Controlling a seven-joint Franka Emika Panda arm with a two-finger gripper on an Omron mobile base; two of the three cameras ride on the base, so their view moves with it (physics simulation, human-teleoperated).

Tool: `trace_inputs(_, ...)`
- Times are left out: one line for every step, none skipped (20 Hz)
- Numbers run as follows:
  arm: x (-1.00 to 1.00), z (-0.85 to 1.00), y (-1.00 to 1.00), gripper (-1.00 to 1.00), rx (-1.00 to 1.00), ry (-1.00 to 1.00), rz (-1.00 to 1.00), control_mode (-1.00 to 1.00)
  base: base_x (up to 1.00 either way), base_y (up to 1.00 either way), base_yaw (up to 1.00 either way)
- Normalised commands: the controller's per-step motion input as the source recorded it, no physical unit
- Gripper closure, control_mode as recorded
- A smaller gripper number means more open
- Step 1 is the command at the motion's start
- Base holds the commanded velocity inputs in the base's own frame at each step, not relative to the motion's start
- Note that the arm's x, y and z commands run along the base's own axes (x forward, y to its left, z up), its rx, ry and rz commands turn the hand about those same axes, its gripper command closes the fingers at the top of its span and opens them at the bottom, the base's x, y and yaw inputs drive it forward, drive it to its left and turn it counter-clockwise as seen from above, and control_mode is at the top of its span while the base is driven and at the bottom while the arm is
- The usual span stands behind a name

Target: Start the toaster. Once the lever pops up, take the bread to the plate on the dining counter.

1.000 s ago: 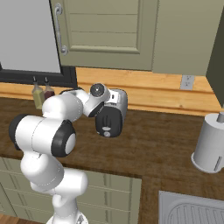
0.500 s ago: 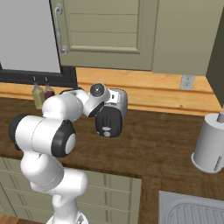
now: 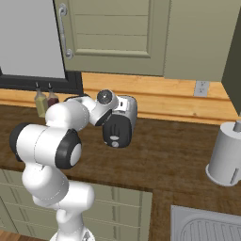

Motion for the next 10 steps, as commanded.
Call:
trace_inputs(0.0, 0.0, 0.0, -1.0, 0.0, 0.0, 0.0, -1.0, 0.0, 0.0, 0.0)
trace_inputs(0.0, 0.0, 0.0, -1.0, 0.0, 0.0, 0.0, -1.0, 0.0, 0.0, 0.0)
trace_inputs(0.0, 0.0, 0.0, -1.0, 0.0, 0.0, 0.0, -1.0, 0.0, 0.0, 0.0)
trace_inputs(0.0, 0.0, 0.0, -1.0, 0.0, 0.0, 0.0, -1.0, 0.0, 0.0, 0.0)
trace_inputs(0.0, 0.0, 0.0, -1.0, 0.0, 0.0, 0.0, -1.0, 0.0, 0.0, 0.0)
trace_inputs(0.0, 0.0, 0.0, -1.0, 0.0, 0.0, 0.0, -1.0, 0.0, 0.0, 0.0)
trace_inputs(0.0, 0.0, 0.0, -1.0, 0.0, 0.0, 0.0, -1.0, 0.0, 0.0, 0.0)
trace_inputs(0.0, 0.0, 0.0, -1.0, 0.0, 0.0, 0.0, -1.0, 0.0, 0.0, 0.0)
trace_inputs(0.0, 0.0, 0.0, -1.0, 0.0, 0.0, 0.0, -1.0, 0.0, 0.0, 0.0)
trace_inputs(0.0, 0.0, 0.0, -1.0, 0.0, 0.0, 0.0, -1.0, 0.0, 0.0, 0.0)
